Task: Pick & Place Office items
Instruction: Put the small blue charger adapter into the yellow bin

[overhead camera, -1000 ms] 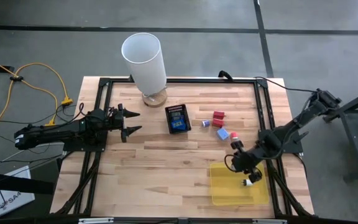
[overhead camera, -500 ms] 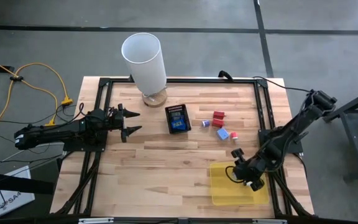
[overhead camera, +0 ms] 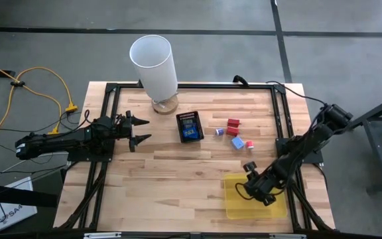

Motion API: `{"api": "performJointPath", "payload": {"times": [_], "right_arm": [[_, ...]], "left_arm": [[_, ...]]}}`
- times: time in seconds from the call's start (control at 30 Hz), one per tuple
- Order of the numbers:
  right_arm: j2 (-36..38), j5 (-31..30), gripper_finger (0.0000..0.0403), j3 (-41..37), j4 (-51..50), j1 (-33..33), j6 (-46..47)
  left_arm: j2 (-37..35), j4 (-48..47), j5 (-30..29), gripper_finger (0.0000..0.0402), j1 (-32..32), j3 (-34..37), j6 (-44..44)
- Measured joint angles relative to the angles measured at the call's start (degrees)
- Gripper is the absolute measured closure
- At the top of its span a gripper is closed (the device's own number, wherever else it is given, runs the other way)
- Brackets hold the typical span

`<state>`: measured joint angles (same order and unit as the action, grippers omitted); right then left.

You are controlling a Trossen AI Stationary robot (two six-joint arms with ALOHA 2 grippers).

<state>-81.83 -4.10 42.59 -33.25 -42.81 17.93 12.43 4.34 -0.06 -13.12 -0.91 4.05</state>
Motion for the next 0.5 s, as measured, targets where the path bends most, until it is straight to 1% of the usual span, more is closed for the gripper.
{"api": "performJointPath", "payload": {"times": [0.27, 0.5], "right_arm": [[-3.92, 0.17, 0.0270, 0.00, 1.85, 0.00, 0.20], [-4.41, 1.15, 0.0270, 0.00, 2.23, 0.04, 0.27]], "left_arm": [[0.01, 0.02, 0.00, 0.0094, 0.01, 0.00, 0.00], [0.00, 0.02, 0.00, 0.0094, 0.01, 0.00, 0.00]]}}
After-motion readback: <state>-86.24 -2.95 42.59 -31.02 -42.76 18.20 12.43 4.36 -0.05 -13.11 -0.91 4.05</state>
